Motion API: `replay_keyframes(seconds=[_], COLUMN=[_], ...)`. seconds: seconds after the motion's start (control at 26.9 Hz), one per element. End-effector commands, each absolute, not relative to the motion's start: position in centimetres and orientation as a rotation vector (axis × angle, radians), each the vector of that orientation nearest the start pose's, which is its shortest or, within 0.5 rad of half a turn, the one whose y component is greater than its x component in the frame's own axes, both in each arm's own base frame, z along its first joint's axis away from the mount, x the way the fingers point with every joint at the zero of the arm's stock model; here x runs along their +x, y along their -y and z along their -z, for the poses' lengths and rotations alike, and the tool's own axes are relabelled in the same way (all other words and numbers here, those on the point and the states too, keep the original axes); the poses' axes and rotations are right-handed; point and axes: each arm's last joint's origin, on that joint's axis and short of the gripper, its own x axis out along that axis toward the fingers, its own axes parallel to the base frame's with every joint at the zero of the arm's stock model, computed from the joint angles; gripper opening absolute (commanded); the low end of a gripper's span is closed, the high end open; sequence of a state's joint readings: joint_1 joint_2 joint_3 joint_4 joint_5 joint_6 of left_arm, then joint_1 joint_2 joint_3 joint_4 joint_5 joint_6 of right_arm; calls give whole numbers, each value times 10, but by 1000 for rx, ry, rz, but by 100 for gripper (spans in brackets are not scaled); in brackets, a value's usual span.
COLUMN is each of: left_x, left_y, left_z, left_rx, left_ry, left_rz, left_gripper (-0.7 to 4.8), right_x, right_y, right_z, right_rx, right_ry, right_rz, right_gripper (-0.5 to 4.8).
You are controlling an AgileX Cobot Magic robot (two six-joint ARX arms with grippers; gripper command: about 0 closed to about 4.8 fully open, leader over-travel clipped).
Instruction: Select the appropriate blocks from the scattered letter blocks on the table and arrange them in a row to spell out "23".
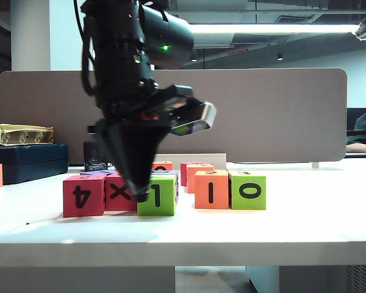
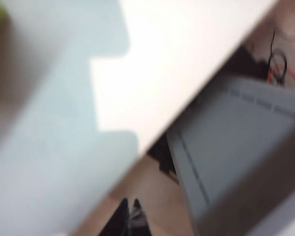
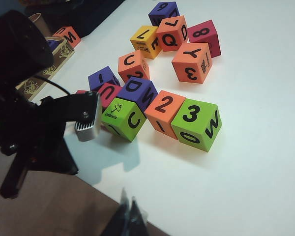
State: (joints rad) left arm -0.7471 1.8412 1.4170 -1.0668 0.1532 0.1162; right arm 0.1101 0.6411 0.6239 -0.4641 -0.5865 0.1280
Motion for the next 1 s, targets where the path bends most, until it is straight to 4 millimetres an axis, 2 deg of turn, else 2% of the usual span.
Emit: replay_keyframes(seconds=[0.04, 0.26, 0.48, 0.63, 0.78, 0.89, 1.0], left_x=[260, 266, 293, 312, 340, 360, 367], left_y=[245, 247, 245, 232, 209, 199, 195], left_z=[-218, -210, -194, -196, -195, -201, -204], left_rx=[534, 551, 539, 486, 412, 348, 314], left_ry=[-1288, -1274, -1183, -1121, -1050, -921, -883], left_rz=[799, 726, 641, 591, 537, 536, 552], left_gripper=[-6, -6, -6, -6, -6, -6, -6], right_x=[133, 133, 133, 133, 133, 133, 133], right_y=[-31, -31, -31, -31, -31, -31, -31], right_z=[-277, -278, -278, -278, -278, -278, -278], right_rx=[228, 232, 231, 231, 231, 230, 230], right_ry=[-498, -498, -497, -498, -497, -497, -498], right_rz=[-661, -678, -678, -678, -677, -675, -675], right_gripper=[-1, -1, -1, -1, -1, -1, -1])
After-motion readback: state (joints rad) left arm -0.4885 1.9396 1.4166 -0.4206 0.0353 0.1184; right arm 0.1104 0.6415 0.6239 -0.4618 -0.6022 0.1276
